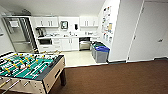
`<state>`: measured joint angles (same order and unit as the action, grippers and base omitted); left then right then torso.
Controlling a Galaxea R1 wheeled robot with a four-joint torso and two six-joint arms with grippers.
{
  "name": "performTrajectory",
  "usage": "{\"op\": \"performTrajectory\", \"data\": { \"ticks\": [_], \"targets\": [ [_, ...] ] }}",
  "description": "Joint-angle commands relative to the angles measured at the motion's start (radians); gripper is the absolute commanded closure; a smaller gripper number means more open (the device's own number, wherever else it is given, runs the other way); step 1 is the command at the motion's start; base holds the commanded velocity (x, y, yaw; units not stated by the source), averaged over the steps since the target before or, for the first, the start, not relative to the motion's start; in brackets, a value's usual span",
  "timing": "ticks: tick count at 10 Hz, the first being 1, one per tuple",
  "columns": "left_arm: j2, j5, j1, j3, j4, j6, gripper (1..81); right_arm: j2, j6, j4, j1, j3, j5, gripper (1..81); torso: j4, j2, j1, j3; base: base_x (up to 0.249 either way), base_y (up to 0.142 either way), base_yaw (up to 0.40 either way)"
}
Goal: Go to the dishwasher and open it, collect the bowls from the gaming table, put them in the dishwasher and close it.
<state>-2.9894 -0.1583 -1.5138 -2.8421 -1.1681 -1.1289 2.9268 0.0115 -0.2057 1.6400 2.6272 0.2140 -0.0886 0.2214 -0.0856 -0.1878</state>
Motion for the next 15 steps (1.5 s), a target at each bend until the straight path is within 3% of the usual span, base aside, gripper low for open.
{"op": "performTrajectory", "data": {
  "ticks": [1,15],
  "targets": [
    [0.009,0.033,0.039,-0.007,0.001,0.001,81.1,0.001,0.005,-0.014,-0.028,-0.001,-0.044,81.1,0.0,0.0,0.0,0.0,0.194,0.0,0.0],
    [0.009,0.019,0.04,-0.007,0.005,0.001,81.1,0.007,0.005,-0.015,-0.028,0.003,-0.045,81.1,0.0,0.0,0.0,0.0,0.205,0.0,0.0]
  ]
}}
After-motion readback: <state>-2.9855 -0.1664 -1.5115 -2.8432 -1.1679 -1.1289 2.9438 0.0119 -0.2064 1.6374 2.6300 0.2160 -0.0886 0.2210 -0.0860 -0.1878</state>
